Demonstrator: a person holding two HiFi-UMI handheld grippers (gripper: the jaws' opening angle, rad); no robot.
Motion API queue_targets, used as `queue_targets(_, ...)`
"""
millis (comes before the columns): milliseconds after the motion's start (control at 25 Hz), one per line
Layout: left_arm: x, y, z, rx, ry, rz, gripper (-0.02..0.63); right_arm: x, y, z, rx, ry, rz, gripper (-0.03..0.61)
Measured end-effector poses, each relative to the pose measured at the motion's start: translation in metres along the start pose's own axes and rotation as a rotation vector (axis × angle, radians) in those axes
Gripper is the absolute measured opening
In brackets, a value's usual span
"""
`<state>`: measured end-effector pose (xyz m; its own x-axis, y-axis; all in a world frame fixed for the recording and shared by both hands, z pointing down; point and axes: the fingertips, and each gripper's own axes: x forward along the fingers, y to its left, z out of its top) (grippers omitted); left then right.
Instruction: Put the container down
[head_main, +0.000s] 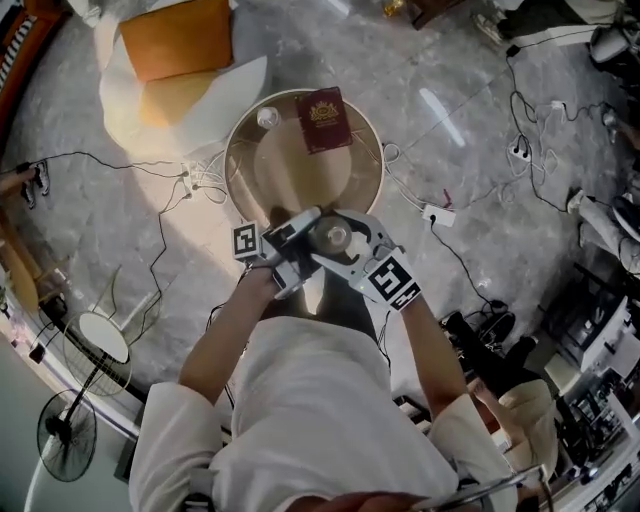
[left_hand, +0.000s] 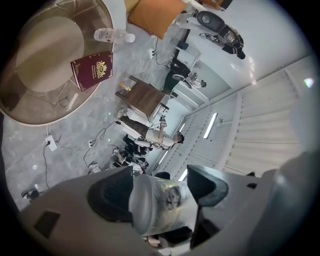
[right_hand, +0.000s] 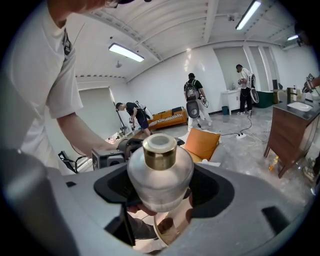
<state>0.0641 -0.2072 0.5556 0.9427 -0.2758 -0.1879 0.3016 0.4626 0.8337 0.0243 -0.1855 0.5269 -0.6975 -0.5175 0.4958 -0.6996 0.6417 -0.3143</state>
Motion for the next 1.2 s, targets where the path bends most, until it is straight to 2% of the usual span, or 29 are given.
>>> queue_targets(280, 0.003, 0.05, 0.053, -0.044, -0.016, 0.051, 0.311, 0.038, -0.046, -0.041, 0.072, 0.003, -0.05, 0.333)
queue_targets(560, -0.002, 0.084, 0.082, -0.028, -0.044, 0.102, 0.311, 0.054, -0.071, -0.071, 0.127, 0.0, -0.094, 0.333)
queue_targets(800, -0.005, 0.108, 0.101, -0.029, -0.054, 0.111, 0.311, 0.069, -0.096, -0.098, 0.185, -0.009, -0.126, 0.333)
queue_targets(1200, -0.012, 0.153, 0.136, -0.019, -0.065, 0.143, 0.311, 0.096, -0.135, -0.144, 0.216, 0.013, -0.162, 0.333)
